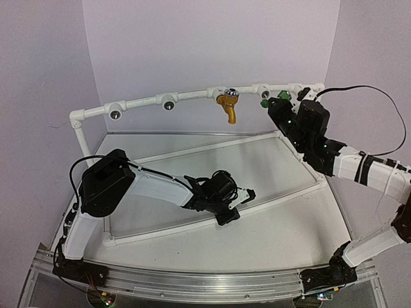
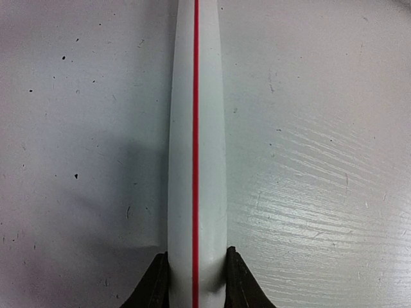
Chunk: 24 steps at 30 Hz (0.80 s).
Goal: Install the water faucets
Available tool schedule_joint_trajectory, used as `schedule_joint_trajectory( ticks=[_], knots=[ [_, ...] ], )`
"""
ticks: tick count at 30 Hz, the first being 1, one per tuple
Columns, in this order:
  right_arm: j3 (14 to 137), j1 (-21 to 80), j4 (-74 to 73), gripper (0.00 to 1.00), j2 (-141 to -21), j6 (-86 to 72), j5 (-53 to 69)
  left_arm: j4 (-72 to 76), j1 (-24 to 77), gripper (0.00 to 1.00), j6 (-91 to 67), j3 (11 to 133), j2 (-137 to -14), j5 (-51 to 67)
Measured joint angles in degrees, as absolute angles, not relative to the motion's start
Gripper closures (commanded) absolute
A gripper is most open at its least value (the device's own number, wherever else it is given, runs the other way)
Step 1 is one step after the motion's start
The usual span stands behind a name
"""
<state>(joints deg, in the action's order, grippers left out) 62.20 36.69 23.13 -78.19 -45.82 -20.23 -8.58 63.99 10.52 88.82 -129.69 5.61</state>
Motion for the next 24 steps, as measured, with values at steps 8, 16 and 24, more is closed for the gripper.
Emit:
schedule_joint_trajectory(
  ticks=[8,16,24],
  knots=[
    [61.60,36.69,19.43,1.00,-76.28,-31.31,-15.72,-8.60,63.99,1.00,10.52,88.84,-129.69,5.66],
    [65.96,36.70,6.42,1.00,-72.53,12.74,-8.51,-8.96,63.99,1.00,10.49,88.93,-129.69,5.91],
    [73.58,37.30,-3.04,1.00,-72.52,53.28,-8.53,-9.19,63.99,1.00,10.46,89.19,-129.71,6.07]
  ],
)
